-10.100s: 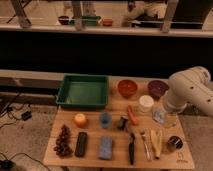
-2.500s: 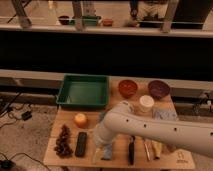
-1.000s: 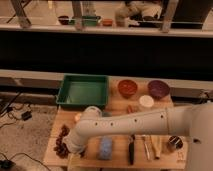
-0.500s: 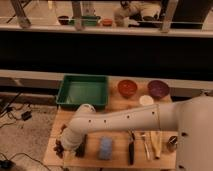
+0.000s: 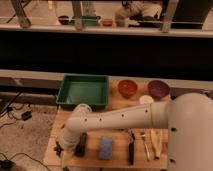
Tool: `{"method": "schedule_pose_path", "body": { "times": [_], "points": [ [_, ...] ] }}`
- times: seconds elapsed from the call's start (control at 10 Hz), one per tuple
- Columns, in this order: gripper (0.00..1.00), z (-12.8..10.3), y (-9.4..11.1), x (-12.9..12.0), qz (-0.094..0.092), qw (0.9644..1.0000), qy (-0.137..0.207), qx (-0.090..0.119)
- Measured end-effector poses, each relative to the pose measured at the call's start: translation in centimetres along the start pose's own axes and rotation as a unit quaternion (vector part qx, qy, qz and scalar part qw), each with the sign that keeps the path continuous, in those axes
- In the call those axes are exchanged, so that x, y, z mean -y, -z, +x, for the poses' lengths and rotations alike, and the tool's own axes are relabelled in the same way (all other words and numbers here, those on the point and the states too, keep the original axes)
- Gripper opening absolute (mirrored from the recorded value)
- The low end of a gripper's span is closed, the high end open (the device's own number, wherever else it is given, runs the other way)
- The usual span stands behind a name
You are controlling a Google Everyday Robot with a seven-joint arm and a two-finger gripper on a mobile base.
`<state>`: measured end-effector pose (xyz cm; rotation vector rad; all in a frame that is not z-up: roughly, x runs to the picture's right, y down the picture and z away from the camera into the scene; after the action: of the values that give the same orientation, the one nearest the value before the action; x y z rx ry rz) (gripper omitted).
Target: Place grapes in metal cup
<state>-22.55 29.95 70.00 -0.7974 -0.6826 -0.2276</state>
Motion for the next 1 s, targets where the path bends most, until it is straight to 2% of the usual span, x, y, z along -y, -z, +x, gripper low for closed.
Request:
{"method": "schedule_pose_path", "body": {
  "times": [0.3,0.6,1.0],
  "points": [
    [0.78,-0.2,-0.5,0.7,-0.002,1.0000,0.006,0.002],
    [0.51,-0.4,-1.1,1.0,-0.003,0.9999,0.013,0.003],
    [0.08,-0.3,-1.8,1.1,-0.005,0.9998,0.017,0.001]
  ]
}}
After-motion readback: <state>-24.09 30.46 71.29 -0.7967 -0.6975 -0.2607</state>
